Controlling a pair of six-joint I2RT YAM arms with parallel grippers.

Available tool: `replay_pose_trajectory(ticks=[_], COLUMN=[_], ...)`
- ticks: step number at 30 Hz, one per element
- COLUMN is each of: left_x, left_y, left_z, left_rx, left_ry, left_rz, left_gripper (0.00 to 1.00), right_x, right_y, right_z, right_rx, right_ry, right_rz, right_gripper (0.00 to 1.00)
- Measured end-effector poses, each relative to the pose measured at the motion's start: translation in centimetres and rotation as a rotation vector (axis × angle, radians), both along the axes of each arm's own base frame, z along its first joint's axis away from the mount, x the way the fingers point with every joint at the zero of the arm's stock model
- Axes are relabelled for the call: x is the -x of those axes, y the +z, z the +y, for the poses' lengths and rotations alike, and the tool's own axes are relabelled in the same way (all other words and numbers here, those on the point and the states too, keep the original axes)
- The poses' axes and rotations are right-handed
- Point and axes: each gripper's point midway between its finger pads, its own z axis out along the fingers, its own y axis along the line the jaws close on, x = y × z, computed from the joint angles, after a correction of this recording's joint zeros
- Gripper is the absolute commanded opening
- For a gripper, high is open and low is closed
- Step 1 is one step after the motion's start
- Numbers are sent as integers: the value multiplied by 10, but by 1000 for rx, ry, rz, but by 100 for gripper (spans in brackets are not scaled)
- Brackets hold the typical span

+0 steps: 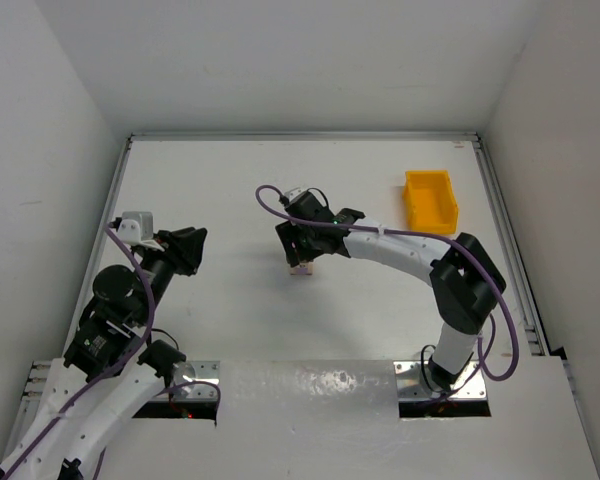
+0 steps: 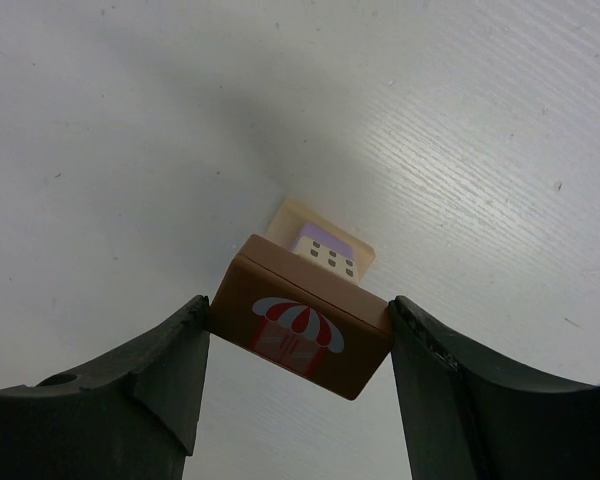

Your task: Build the wood block tower

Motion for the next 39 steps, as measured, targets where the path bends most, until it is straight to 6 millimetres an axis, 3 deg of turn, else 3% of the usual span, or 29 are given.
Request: replay_pose_trajectory(ticks=[29, 39], left_x=[1, 1], left_y=[0, 0], left_z=[-2, -2], left_rx=[-7, -7], left_ry=[-17, -17], left_rz=[-2, -2], left_gripper=[27, 27], right_x=[0, 1], right_y=[-1, -1], right_z=[-1, -2], right_rx=[5, 5], right_ry=[11, 11], right_rz=[-7, -8], right_gripper=[62, 68])
